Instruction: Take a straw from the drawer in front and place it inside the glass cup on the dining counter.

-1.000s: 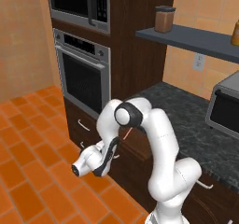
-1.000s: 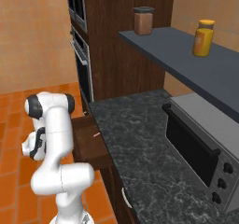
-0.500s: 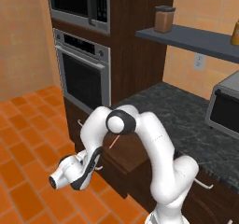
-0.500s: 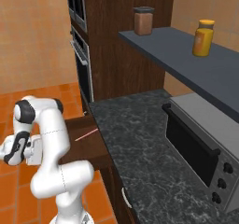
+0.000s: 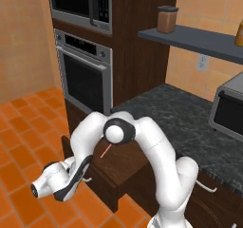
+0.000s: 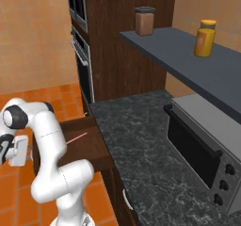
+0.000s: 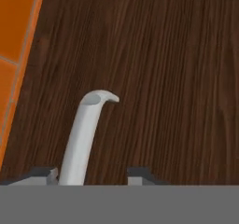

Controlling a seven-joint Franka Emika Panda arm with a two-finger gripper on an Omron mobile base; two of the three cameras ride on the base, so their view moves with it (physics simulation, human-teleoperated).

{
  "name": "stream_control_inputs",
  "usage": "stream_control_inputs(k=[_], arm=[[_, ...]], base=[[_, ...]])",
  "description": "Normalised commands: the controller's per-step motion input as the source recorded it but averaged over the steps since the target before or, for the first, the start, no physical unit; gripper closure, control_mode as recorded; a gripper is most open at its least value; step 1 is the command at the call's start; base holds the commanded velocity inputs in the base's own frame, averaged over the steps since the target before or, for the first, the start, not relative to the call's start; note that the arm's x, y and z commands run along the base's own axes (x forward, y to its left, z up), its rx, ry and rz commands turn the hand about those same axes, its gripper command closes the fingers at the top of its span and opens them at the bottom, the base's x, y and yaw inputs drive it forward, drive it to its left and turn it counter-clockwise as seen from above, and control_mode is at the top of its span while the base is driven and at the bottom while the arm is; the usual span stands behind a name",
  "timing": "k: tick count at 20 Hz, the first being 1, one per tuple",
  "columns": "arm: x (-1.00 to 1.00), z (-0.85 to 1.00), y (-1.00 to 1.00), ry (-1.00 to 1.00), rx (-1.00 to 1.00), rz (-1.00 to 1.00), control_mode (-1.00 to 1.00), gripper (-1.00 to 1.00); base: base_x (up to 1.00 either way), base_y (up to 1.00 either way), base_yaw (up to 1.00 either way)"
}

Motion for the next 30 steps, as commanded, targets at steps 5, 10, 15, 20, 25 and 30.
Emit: stream_control_inputs(k=[5, 10, 15, 20, 25, 30], arm=[[-0.32, 1.00, 0.01, 0.22, 0.31, 0.00, -1.00, -1.00], [-0.36, 0.98, 0.16, 0.31, 0.35, 0.00, -1.00, -1.00], [-0.49, 1.00, -0.09, 0.03, 0.24, 0.00, -1.00, -1.00], [-0.11, 1.00, -0.86, 0.01, 0.14, -0.03, -1.00, -1.00], [0.26, 0.79, -1.00, 0.14, 0.15, -0.06, -1.00, -1.00], [0.80, -0.25, -0.87, 0.37, 0.11, -0.01, -1.00, -1.00]], base=[[0.00, 0.00, 0.00], [0.00, 0.00, 0.00], [0.00, 0.00, 0.00], [0.00, 0.00, 0.00], [0.00, 0.00, 0.00], [0.00, 0.00, 0.00]])
